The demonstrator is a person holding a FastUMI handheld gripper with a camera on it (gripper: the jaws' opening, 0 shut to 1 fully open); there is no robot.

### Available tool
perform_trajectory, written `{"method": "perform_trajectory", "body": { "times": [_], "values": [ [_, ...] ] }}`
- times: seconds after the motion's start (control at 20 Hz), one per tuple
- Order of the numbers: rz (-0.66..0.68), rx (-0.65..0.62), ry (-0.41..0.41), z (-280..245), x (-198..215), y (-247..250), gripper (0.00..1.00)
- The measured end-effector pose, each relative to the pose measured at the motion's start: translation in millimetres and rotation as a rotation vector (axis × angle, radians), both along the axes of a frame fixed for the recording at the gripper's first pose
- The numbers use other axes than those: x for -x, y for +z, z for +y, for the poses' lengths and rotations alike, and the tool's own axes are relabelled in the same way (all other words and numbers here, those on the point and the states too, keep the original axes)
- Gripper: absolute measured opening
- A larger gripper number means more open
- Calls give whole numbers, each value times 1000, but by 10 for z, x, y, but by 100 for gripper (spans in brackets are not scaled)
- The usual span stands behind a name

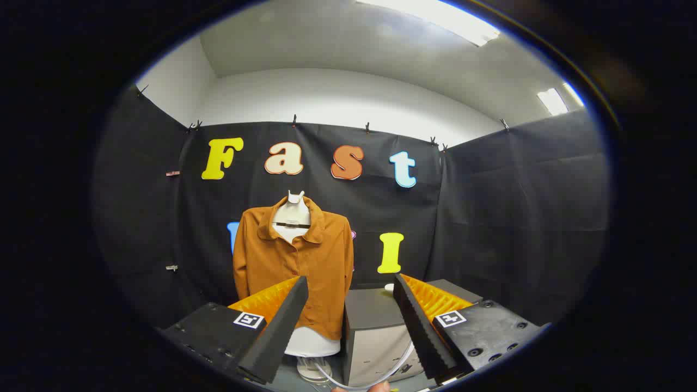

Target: Iron the clothes twice with a garment steamer, once on the left side and once on the right side.

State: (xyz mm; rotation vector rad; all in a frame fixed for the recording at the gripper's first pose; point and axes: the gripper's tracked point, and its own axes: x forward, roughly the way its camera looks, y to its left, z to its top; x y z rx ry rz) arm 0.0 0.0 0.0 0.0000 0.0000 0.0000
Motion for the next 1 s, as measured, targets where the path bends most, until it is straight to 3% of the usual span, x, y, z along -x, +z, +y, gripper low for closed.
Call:
{"method": "perform_trajectory", "body": {
  "times": [1.0],
  "values": [
    [36,-7,9,-2,-103,-75,98]
  ]
}}
